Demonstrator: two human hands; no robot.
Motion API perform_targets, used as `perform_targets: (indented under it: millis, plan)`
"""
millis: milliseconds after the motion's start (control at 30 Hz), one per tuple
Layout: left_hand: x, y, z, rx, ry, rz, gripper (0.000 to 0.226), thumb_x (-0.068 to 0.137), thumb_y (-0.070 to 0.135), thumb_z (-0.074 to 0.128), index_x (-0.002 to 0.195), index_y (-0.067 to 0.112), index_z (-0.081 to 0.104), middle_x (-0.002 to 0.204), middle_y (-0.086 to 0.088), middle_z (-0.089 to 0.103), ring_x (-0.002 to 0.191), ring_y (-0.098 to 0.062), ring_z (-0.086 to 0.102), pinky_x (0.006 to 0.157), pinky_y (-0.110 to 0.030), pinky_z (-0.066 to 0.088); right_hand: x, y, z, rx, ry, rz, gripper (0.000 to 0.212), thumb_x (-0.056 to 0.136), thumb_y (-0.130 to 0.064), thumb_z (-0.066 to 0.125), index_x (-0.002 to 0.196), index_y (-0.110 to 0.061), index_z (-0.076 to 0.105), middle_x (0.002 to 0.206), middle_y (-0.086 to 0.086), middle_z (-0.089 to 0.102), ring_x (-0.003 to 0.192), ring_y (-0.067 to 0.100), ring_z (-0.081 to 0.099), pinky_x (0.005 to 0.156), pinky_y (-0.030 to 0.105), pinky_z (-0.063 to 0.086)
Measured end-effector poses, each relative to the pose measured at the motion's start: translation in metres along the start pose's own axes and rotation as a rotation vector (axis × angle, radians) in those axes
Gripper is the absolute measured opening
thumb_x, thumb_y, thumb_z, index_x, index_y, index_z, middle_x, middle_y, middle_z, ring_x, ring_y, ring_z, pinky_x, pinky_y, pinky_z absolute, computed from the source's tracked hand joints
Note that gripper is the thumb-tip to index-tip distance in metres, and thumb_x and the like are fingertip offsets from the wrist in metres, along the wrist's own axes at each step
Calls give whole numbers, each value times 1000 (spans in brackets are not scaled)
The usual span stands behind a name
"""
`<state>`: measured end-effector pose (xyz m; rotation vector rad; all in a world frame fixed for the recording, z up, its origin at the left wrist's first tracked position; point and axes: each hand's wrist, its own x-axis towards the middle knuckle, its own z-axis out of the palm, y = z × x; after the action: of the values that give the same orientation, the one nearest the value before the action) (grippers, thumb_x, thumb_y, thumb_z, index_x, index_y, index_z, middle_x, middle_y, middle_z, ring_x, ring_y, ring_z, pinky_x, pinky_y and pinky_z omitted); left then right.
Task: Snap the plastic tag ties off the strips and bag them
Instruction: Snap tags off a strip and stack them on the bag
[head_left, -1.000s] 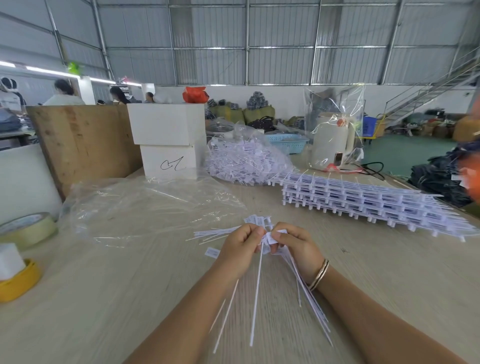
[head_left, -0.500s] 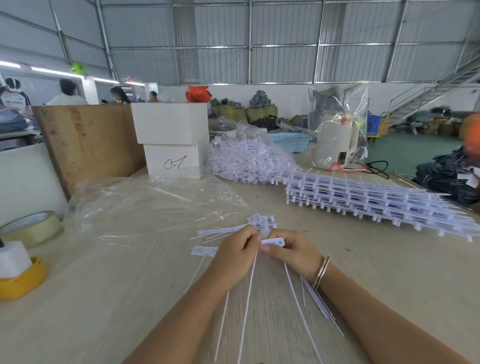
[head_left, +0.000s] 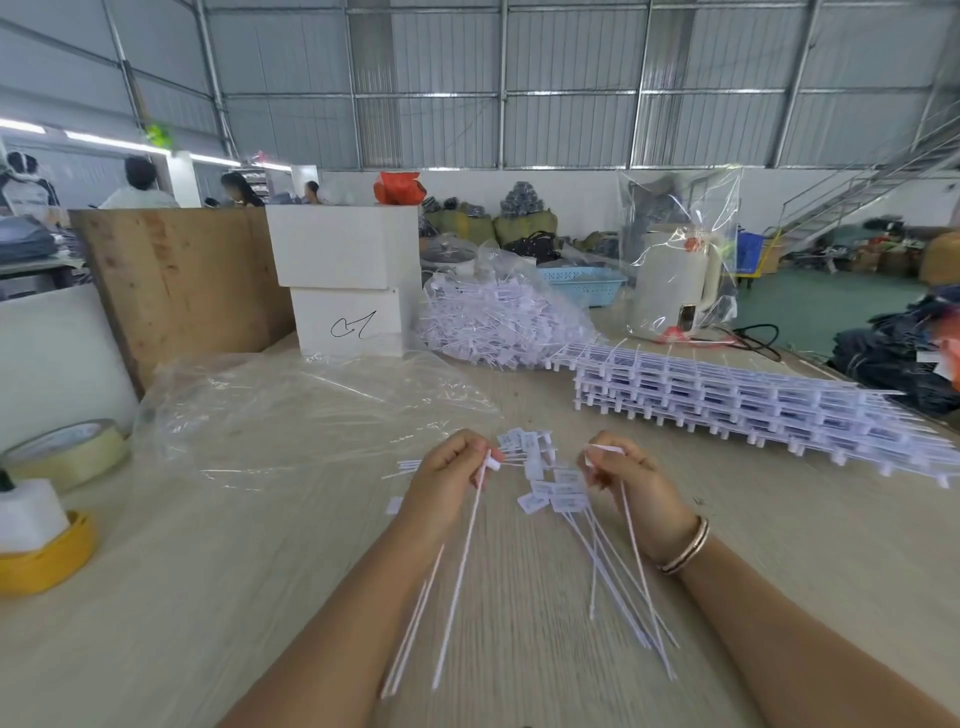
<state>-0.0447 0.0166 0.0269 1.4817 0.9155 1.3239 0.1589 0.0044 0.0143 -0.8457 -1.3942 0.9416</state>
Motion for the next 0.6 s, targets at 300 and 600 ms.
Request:
perform_targets:
  millis: [300,600]
  plan:
    - [-9,-23,8,814,-46,144,26,93,11,42,109,28,53,100,7,61,91,-13,56,87,-32,42,6,11,9,-961,-48,125,23,90,-27,58,111,-21,52,117,-5,46,111,13,41,98,33,29]
    - [-12,-16,18,679,-57,277,30,92,3,46,113,24,46,78,14,50,83,-6,48,94,-33,35,-9,2,34,-1066,-145,-154,56,73,-71,20,89,-35,59,99,-26,48,102,-1,38,85,29,19]
